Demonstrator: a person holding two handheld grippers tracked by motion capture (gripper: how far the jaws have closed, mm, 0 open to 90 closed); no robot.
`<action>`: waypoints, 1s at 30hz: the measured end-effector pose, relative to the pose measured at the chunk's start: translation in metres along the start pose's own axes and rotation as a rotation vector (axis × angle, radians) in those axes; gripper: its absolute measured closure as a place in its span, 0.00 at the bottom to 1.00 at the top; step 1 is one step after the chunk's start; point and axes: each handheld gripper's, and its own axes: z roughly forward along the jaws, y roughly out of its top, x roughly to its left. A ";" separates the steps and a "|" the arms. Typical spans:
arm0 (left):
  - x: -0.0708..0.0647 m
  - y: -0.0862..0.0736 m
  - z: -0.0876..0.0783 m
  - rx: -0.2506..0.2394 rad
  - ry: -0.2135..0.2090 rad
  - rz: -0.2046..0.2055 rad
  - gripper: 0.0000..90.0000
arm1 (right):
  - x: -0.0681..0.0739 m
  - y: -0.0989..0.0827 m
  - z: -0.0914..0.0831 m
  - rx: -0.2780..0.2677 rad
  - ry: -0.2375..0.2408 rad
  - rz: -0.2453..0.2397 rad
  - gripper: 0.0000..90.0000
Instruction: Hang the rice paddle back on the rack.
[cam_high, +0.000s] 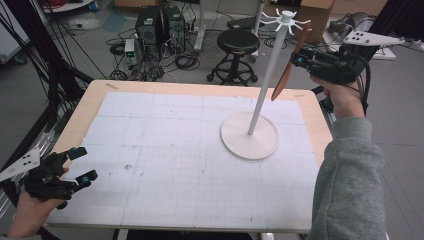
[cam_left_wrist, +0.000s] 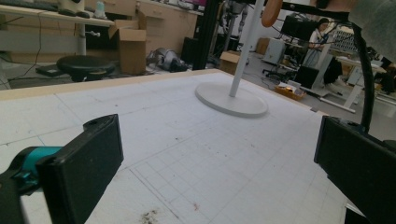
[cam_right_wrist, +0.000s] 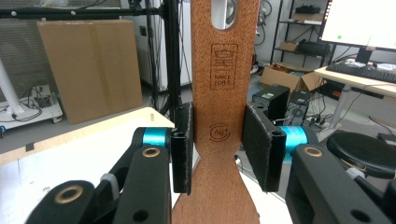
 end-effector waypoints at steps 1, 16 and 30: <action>0.001 0.000 0.000 0.002 0.001 0.001 0.02 | 0.000 0.000 0.001 0.001 -0.001 0.002 0.71; 0.003 -0.002 0.001 0.005 0.005 -0.005 0.02 | 0.001 -0.007 -0.004 -0.016 -0.018 -0.001 0.70; 0.004 0.001 0.008 -0.006 -0.014 -0.004 0.02 | 0.014 -0.015 -0.007 0.007 -0.040 -0.033 0.32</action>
